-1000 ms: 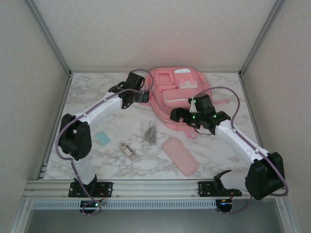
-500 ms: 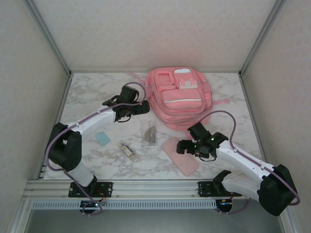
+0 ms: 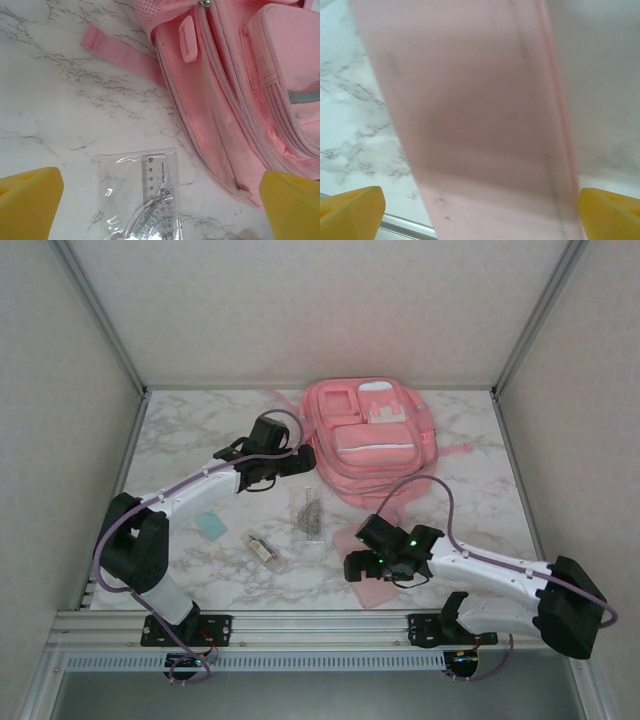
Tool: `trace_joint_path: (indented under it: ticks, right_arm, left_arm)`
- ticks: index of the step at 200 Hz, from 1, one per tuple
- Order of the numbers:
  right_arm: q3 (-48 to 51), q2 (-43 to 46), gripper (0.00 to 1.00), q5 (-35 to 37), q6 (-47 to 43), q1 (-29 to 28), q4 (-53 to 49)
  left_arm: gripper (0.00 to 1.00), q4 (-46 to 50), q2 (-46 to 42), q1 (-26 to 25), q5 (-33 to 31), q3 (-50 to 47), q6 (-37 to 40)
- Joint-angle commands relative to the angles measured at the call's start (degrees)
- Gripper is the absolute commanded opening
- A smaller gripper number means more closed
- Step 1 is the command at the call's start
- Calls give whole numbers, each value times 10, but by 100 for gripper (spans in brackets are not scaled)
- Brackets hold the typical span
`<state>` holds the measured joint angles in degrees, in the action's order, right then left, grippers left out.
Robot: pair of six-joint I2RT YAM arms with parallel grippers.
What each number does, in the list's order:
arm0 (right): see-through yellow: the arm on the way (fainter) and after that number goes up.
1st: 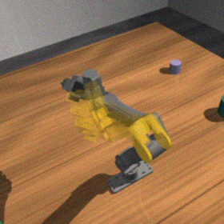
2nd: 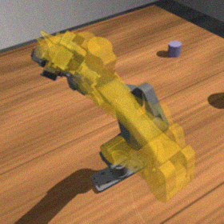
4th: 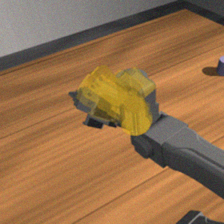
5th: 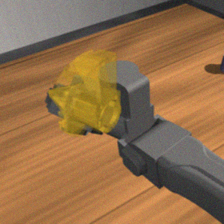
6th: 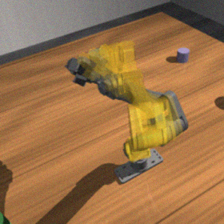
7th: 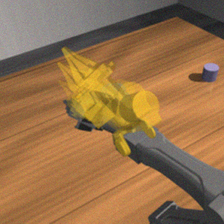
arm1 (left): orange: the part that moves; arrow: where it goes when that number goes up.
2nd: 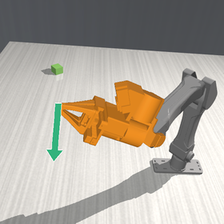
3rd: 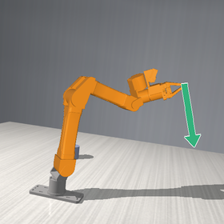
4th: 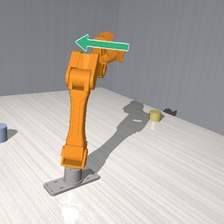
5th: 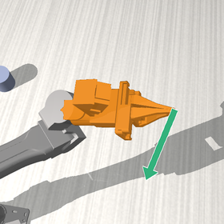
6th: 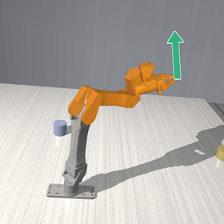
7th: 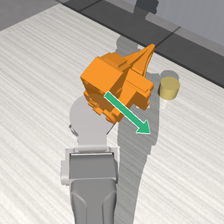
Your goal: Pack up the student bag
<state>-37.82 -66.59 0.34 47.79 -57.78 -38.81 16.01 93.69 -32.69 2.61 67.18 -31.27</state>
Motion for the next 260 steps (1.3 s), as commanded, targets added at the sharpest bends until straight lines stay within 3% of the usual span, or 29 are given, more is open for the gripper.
trace_joint_path:
  ticks: [1, 42, 98, 212, 260]
  right_arm:
    - [-50, -51, 99, 61, -11, -27, -30]
    - [-104, -146, 99, 103, -60, -57, -65]
    - [-113, -172, 99, 148, -95, -57, -120]
    - [-63, -220, 99, 73, -127, -57, -14]
    - [-66, -213, 96, 80, -130, -56, -14]
  left_arm:
    - [100, -10, -20, -4, 8, 7, -3]
    - [100, -3, -34, -4, 0, -7, 1]
    - [100, 0, -35, -4, 2, -8, 3]
    - [100, 6, -29, -5, 15, 5, -2]
    - [100, 14, -33, -8, 14, 12, 1]
